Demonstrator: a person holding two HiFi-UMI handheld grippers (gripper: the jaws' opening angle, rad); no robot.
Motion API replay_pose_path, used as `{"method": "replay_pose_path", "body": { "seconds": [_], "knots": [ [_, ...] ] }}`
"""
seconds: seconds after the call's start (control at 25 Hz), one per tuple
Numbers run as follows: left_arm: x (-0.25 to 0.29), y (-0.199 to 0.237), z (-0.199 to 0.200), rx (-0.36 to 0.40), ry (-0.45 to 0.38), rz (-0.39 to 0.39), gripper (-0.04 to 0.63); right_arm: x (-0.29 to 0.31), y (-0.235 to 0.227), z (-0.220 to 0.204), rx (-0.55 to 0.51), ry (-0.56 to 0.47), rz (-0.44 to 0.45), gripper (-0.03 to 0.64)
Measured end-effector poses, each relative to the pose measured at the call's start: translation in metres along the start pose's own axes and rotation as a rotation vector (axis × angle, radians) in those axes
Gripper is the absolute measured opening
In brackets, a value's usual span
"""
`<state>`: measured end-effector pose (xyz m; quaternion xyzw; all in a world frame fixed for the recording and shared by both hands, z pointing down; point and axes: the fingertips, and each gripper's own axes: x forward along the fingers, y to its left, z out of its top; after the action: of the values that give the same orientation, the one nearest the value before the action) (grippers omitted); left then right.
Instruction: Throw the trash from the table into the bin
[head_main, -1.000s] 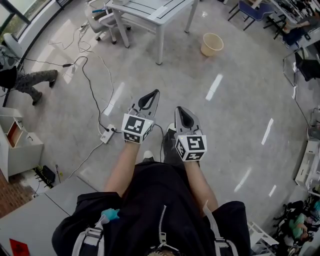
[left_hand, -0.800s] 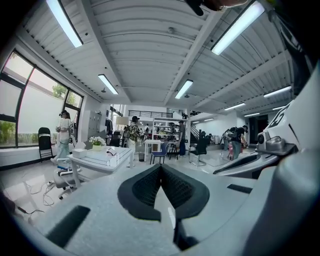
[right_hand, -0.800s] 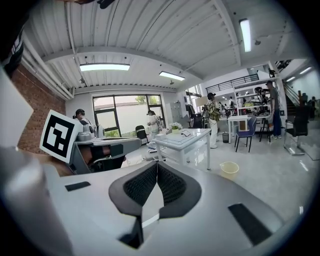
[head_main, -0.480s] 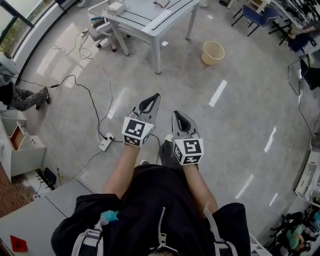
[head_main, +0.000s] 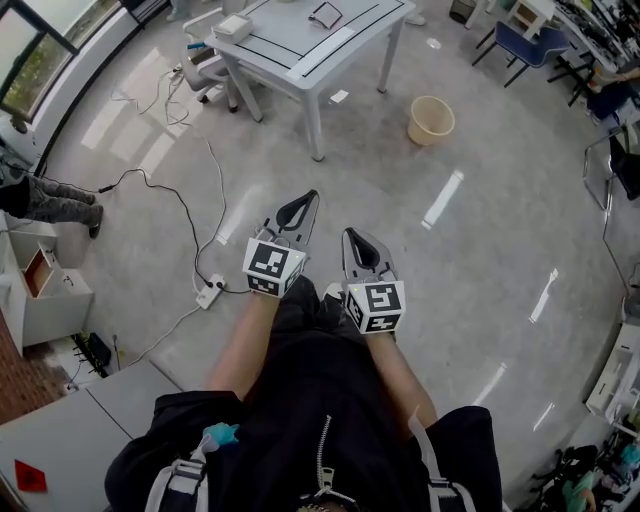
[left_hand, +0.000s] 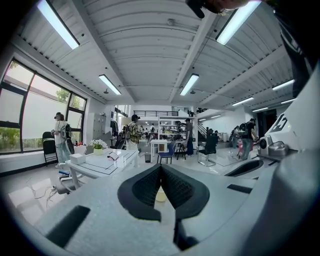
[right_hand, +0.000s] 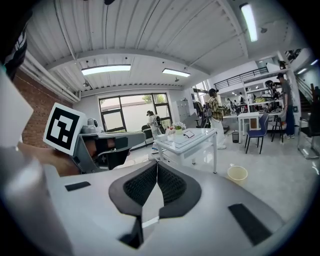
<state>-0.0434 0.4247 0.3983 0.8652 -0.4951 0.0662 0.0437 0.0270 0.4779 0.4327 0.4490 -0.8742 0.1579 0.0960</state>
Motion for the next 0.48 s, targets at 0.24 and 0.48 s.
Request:
{"method": "replay_pose_path", "body": {
  "seconds": [0.24, 0.48],
  "knots": [
    [0.033, 0.016, 0.007, -0.008, -0.008, 0.0, 0.006, 0.029, -0.022, 0.014, -0.005, 0.01, 0.001, 0.011],
    [0.079, 0.045, 0.013, -0.015, -0.018, -0.015, 0.006, 0.071, -0.049, 0.031, -0.016, 0.021, -0.011, 0.011]
  ]
}}
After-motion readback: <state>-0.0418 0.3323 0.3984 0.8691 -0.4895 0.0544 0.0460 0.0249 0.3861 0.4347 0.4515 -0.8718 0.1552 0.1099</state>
